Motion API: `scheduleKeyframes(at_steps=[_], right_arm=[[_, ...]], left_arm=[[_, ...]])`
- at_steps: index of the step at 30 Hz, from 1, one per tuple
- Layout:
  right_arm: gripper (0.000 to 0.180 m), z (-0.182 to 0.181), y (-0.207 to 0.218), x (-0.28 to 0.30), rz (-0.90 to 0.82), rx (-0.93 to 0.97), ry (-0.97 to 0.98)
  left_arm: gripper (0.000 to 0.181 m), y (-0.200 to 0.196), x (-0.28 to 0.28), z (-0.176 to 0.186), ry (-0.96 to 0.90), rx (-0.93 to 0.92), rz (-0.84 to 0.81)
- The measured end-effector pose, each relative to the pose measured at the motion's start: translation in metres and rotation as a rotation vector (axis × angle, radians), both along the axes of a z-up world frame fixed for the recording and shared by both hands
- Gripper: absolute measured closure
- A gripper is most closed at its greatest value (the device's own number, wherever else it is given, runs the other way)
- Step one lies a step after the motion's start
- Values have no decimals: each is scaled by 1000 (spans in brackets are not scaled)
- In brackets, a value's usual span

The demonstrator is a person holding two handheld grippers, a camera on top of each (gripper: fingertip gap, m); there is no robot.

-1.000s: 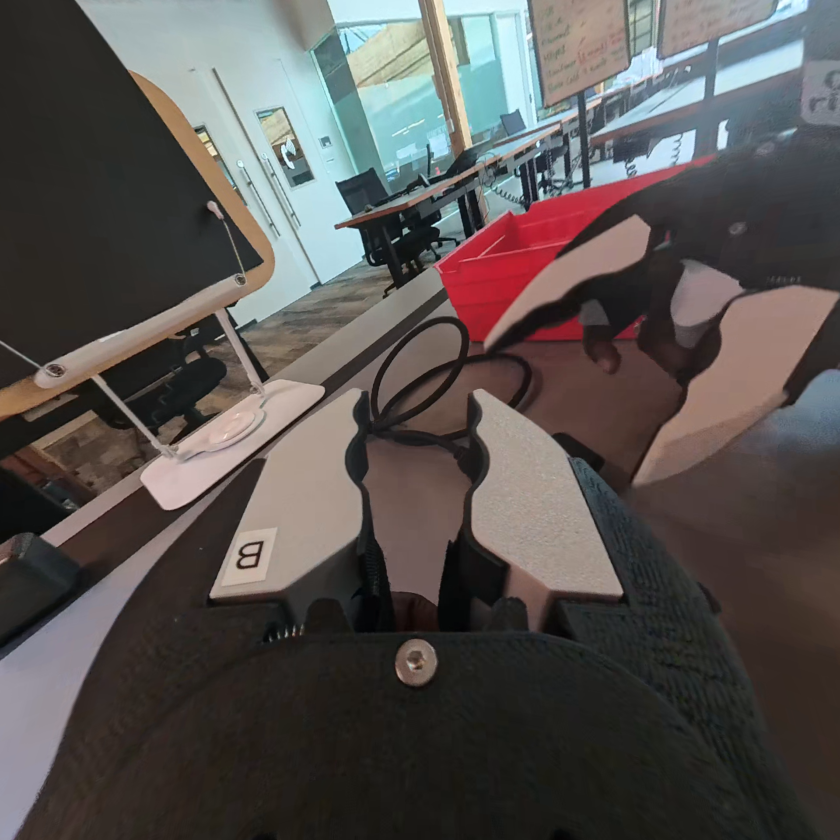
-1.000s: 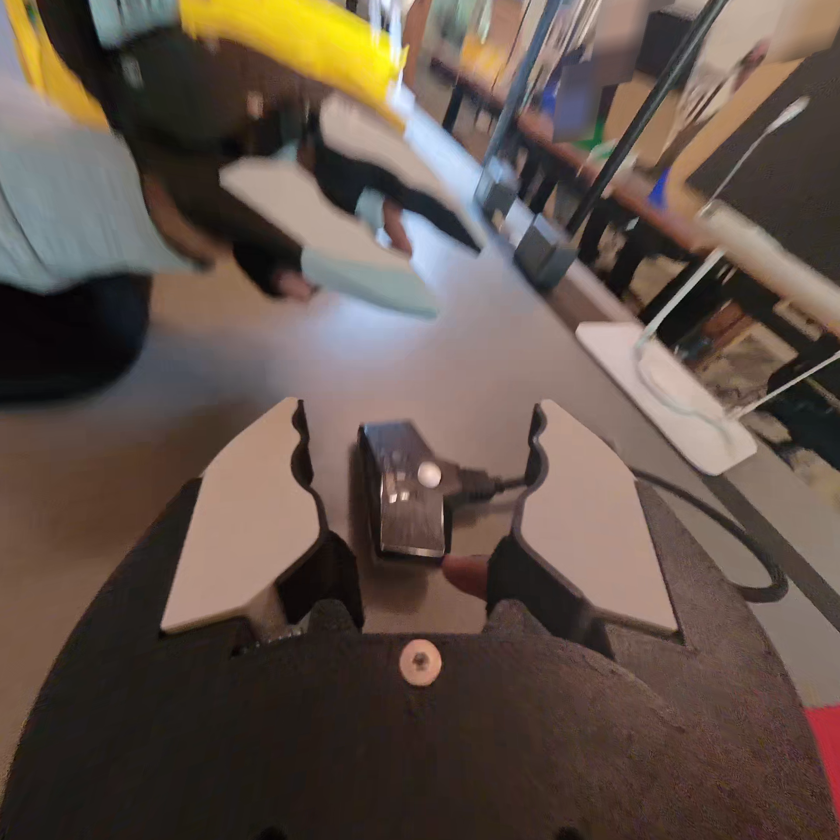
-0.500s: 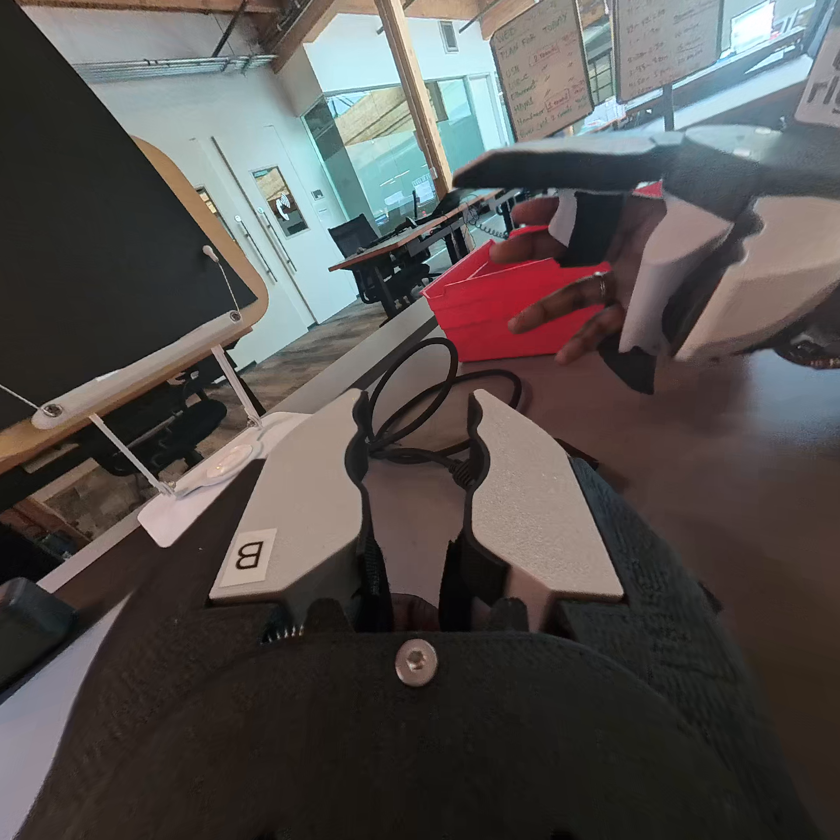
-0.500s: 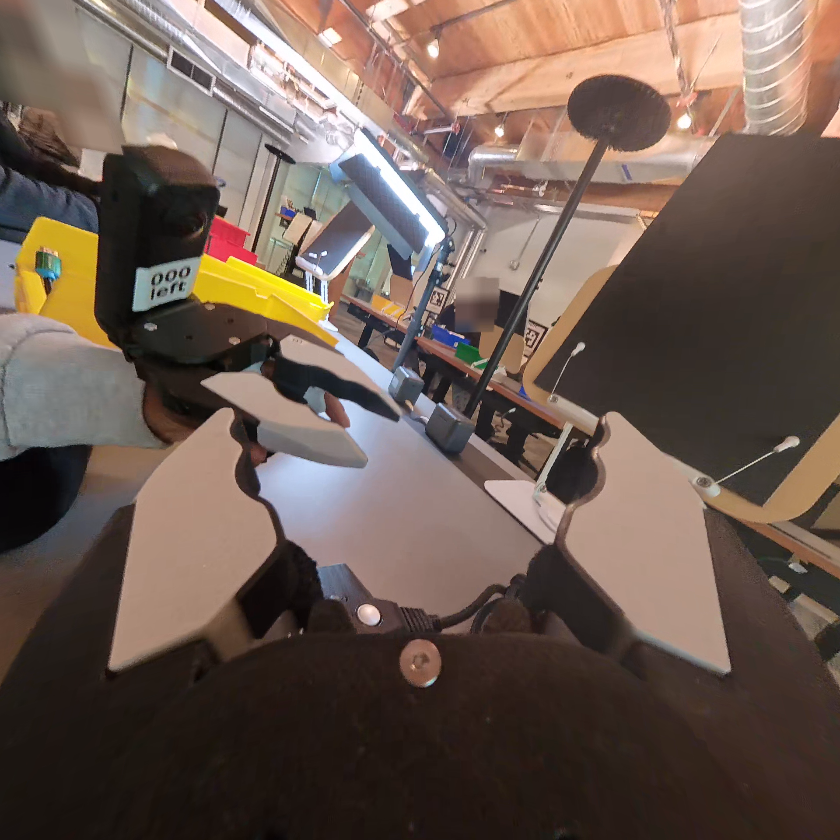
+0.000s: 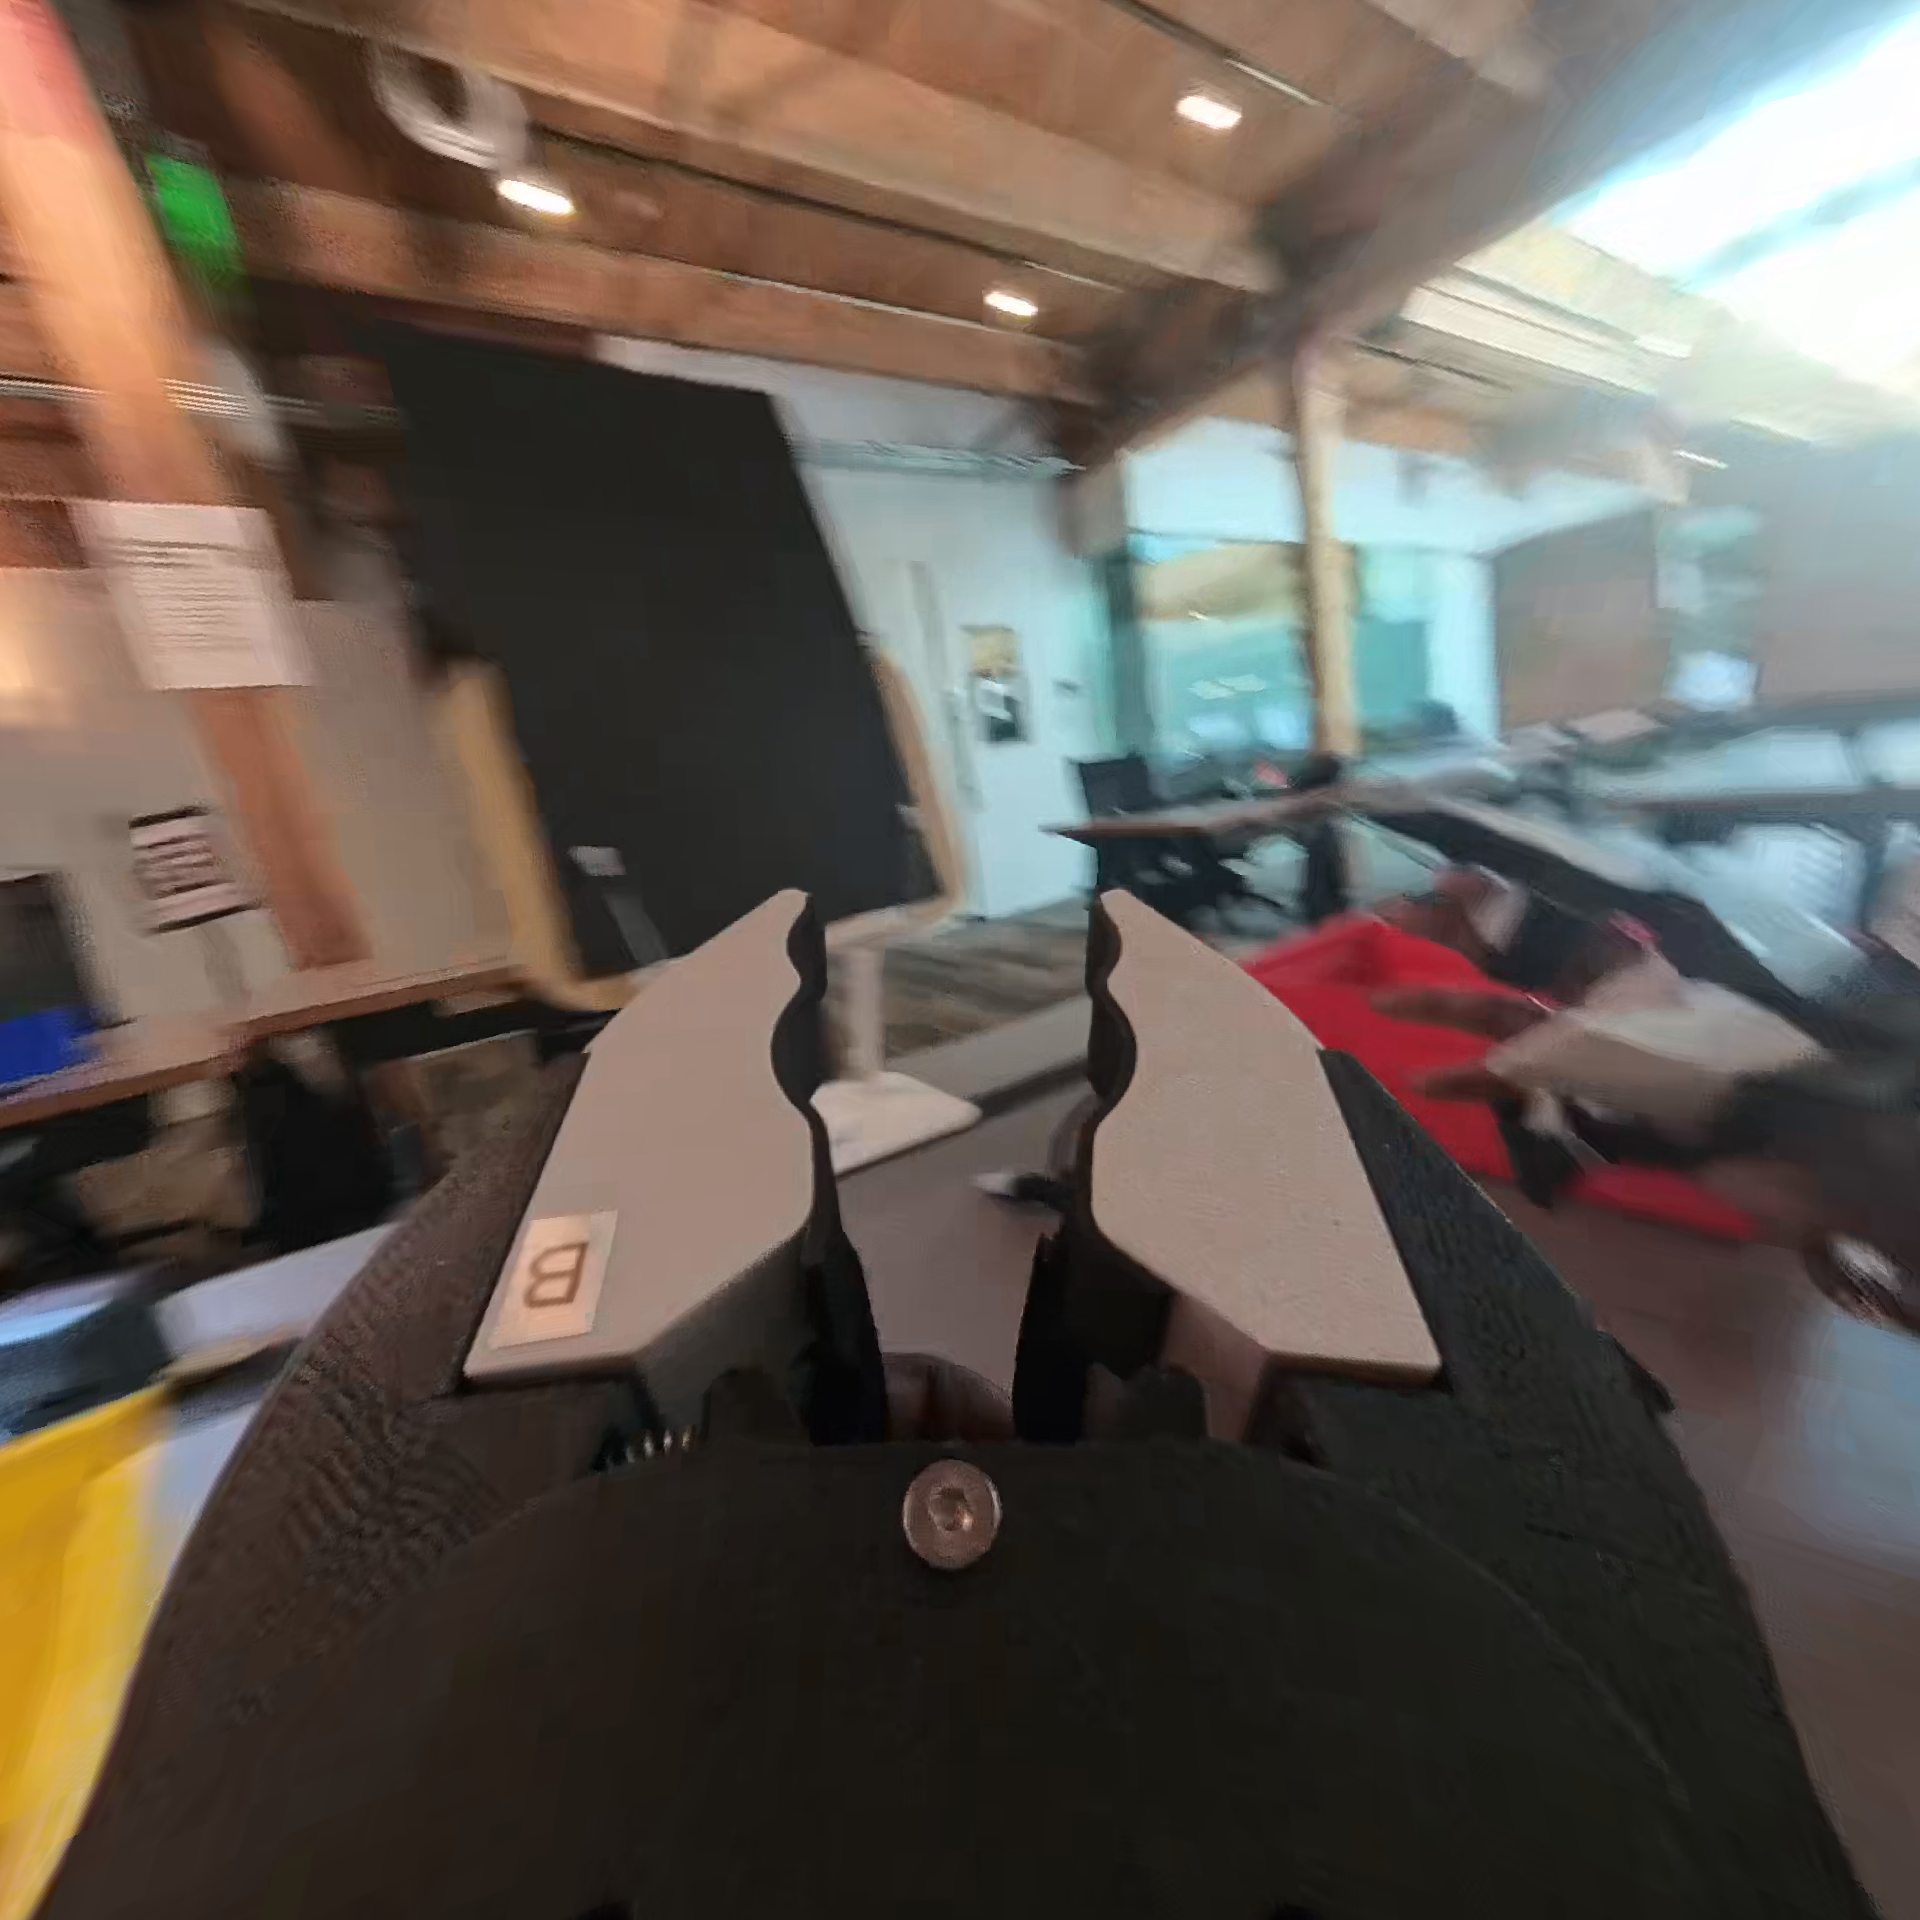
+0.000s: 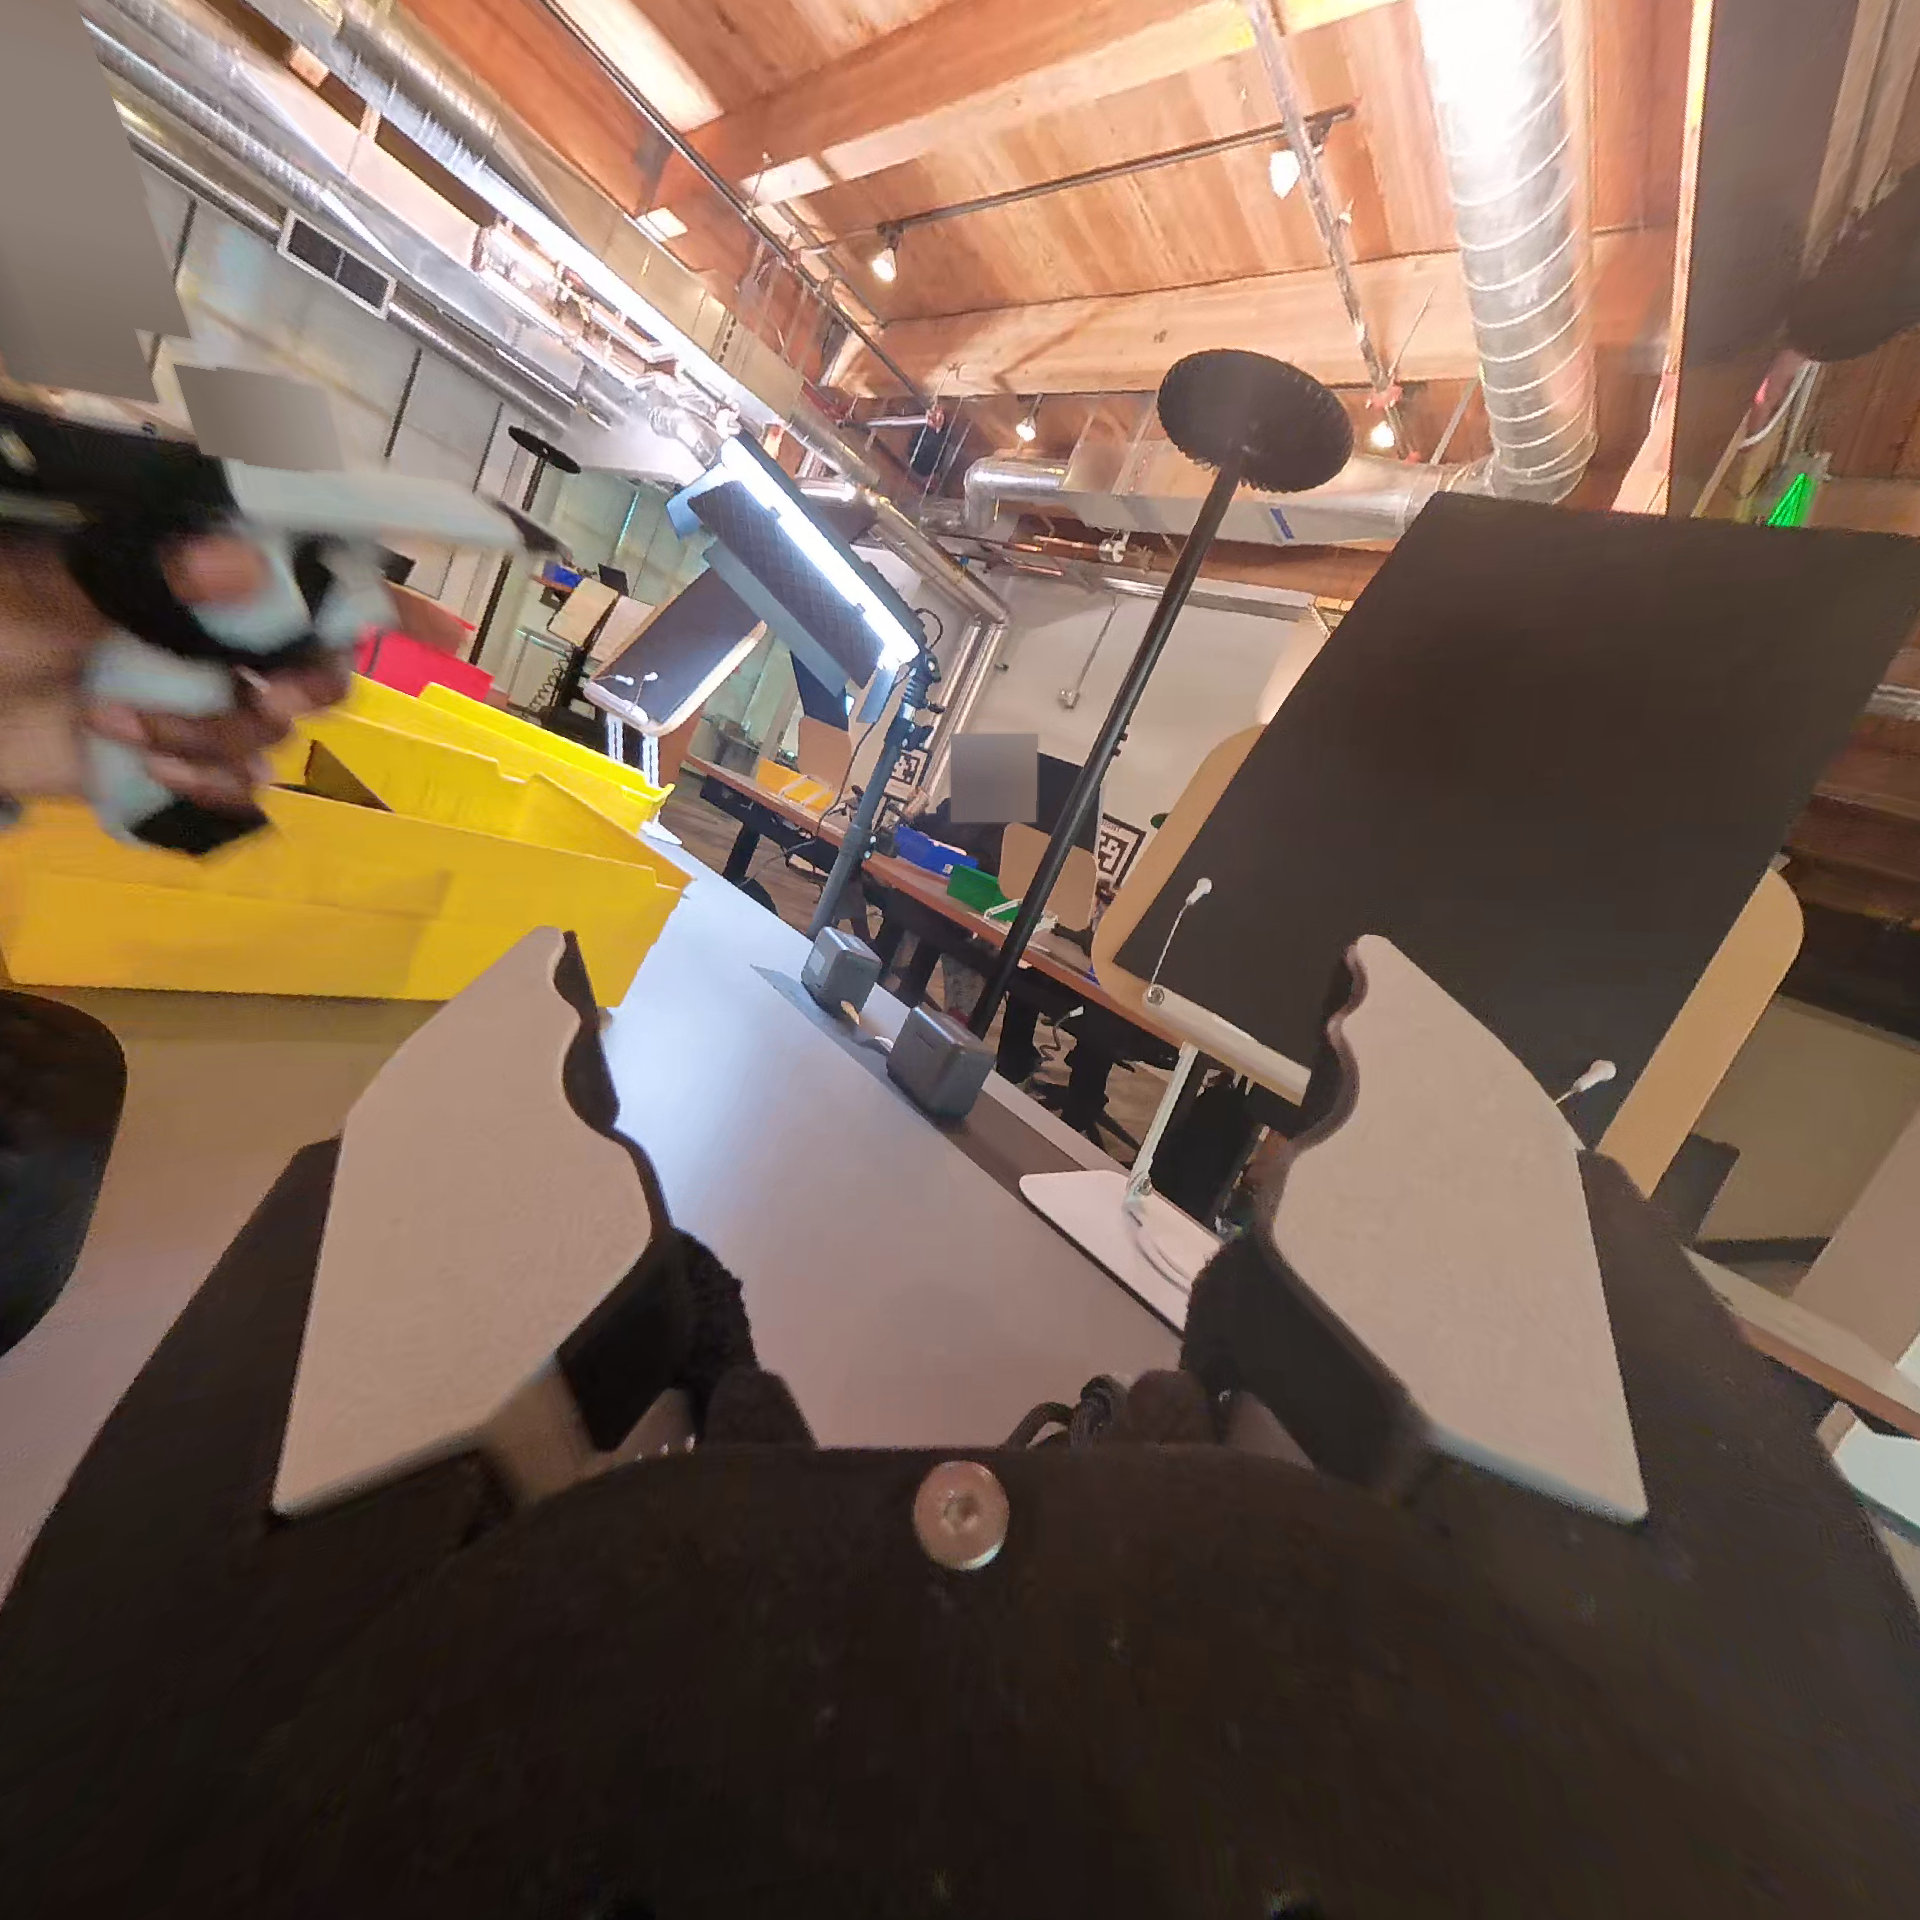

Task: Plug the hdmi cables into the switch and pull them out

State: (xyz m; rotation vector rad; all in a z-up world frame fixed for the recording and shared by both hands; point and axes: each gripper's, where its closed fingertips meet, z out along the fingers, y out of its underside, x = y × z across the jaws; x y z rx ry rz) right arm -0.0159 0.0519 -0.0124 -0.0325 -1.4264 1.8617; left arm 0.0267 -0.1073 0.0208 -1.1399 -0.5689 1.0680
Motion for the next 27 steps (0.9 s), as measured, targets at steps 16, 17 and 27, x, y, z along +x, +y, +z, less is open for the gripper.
scheduleKeyframes(at_steps=[16, 17, 27], right_arm=[[52, -18, -19, 6, 16, 83, -5], [52, -17, -19, 8, 11, 92, 11], [57, -16, -24, 21, 20, 137, 84]], left_arm=[[126, -321, 141, -136, -614, 564, 794], [126, -322, 139, -144, -650, 551, 807], [122, -331, 129, -176, -822, 361, 1057]])
